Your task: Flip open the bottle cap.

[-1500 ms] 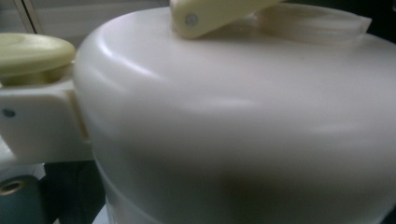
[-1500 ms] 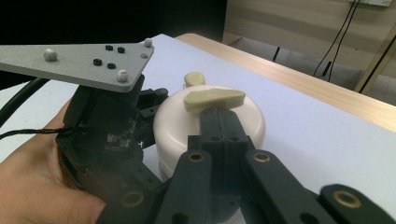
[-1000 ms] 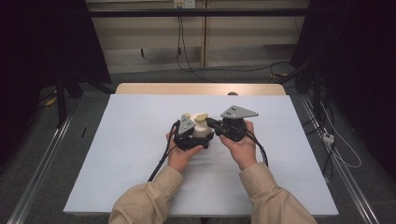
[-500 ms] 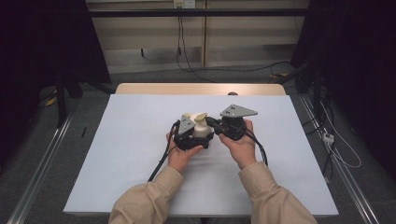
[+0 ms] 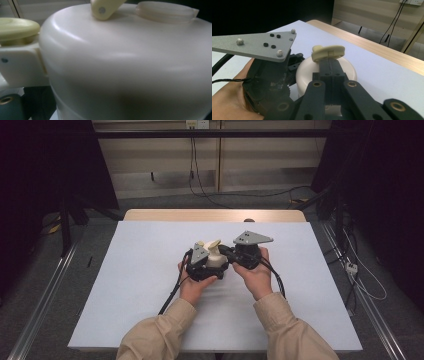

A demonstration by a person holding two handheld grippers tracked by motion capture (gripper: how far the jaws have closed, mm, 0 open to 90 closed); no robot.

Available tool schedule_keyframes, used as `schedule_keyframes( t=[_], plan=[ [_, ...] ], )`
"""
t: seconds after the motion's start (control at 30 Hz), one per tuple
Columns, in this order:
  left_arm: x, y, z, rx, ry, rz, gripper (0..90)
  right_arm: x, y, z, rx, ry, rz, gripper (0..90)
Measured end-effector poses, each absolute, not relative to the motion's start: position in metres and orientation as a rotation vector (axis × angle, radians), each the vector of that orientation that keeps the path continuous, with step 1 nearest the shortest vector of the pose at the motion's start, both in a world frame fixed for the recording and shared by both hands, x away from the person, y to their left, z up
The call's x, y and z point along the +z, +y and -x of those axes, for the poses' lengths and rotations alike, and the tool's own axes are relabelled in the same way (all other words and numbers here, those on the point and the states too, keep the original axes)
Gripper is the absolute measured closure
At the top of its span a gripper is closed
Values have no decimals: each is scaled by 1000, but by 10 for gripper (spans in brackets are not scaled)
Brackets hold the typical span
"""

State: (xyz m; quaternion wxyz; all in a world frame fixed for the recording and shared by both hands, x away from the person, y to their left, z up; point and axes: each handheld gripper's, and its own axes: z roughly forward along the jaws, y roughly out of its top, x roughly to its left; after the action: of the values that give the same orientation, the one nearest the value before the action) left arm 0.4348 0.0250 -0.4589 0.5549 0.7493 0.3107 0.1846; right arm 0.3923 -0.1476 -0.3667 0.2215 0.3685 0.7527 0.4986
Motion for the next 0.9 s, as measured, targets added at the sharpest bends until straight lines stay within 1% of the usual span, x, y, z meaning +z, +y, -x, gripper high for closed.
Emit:
schedule_keyframes(
  t=[0.9],
  plan=[
    [-459,25,-435,440,733,-1772,51,-366,-147,-395,1389,2066,-1022,900]
  ],
)
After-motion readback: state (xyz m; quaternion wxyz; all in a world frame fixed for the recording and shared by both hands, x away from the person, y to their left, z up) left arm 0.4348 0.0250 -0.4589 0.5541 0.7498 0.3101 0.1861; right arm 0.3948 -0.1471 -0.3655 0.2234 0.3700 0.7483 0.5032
